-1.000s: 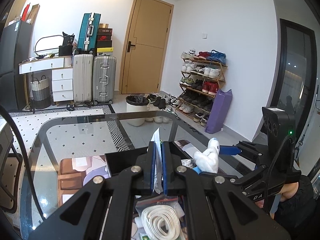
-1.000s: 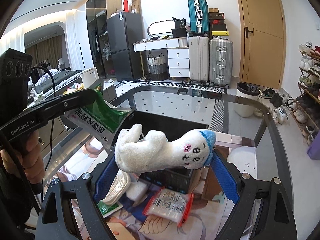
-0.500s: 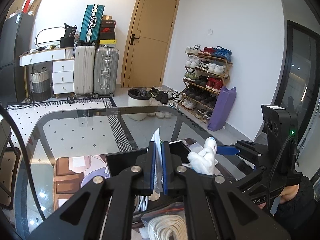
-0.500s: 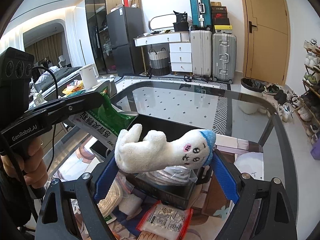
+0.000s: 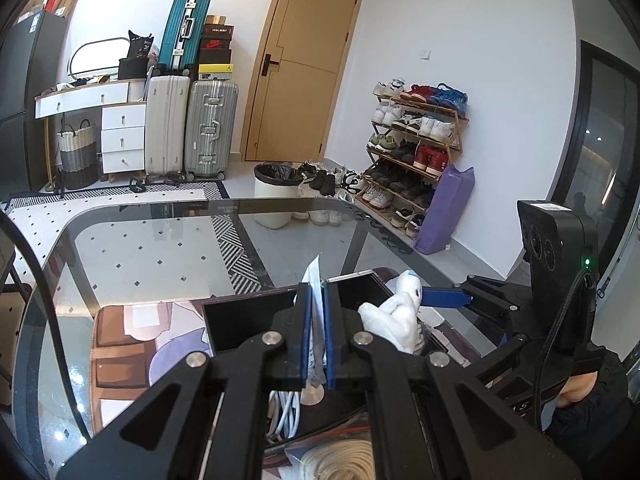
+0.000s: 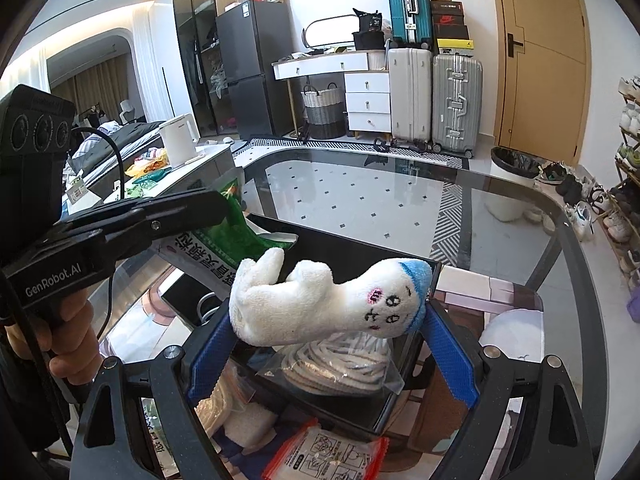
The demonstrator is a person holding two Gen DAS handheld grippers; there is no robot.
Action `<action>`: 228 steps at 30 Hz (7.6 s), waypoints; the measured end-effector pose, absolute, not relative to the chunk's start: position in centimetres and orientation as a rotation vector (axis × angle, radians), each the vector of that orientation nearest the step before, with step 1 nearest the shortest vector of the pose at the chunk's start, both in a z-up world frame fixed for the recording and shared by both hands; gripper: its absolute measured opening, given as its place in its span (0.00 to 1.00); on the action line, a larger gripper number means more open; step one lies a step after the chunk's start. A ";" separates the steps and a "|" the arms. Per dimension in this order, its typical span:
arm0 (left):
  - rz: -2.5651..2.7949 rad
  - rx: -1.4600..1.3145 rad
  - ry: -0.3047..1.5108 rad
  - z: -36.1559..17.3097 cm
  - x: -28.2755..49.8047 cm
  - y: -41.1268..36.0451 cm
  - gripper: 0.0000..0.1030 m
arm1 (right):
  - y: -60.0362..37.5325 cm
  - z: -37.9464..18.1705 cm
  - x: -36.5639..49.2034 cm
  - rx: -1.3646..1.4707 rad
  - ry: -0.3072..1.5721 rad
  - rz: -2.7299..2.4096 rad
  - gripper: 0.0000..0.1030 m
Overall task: Organize soft objects
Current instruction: 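Open both grippers to drop the plush toy and white packet into the box, then move the left gripper to the bagged rope coil while the right approaches the red-edged packet, then grasp the bagged rope coil with the left gripper while the right grasps the red-edged packet, then carry both items over the black box and open both grippers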
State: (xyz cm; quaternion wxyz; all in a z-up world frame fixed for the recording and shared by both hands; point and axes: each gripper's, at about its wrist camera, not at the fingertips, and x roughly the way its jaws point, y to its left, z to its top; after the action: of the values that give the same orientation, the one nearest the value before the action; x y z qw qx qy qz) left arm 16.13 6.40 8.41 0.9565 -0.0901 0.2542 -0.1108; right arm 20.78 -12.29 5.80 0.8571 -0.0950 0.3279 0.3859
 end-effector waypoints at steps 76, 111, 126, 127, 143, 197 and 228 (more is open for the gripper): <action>-0.015 -0.073 0.712 2.0 8.7 3.8 1.00 | -15.3 -1.9 14.9 -0.195 0.845 0.650 0.99; -0.041 -0.052 0.791 0.5 9.3 2.7 1.00 | -15.0 -4.7 16.0 -0.280 0.907 0.548 0.99; -0.052 -0.063 0.809 -0.2 9.6 2.5 1.00 | -14.9 -4.7 15.4 -0.286 0.907 0.557 0.99; -0.051 -0.061 0.812 -0.2 9.7 2.4 1.00 | -14.8 -4.7 15.3 -0.287 0.904 0.560 0.99; -0.062 -0.039 0.824 -0.4 9.6 1.9 1.00 | -14.1 -3.7 13.8 -0.313 0.851 0.609 0.56; -0.172 -0.079 0.700 3.6 7.6 2.2 0.35 | -15.8 -0.3 12.5 -0.281 0.752 0.666 0.53; -0.079 -0.128 0.596 6.8 8.0 6.6 0.35 | -17.7 4.6 10.7 -0.156 0.599 0.729 0.53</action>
State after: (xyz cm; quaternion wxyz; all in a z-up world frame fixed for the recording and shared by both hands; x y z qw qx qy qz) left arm 7.96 6.62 6.80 0.9531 -0.0629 0.2933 -0.0390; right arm 10.74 -17.71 4.62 0.8878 -0.0749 0.2884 0.3506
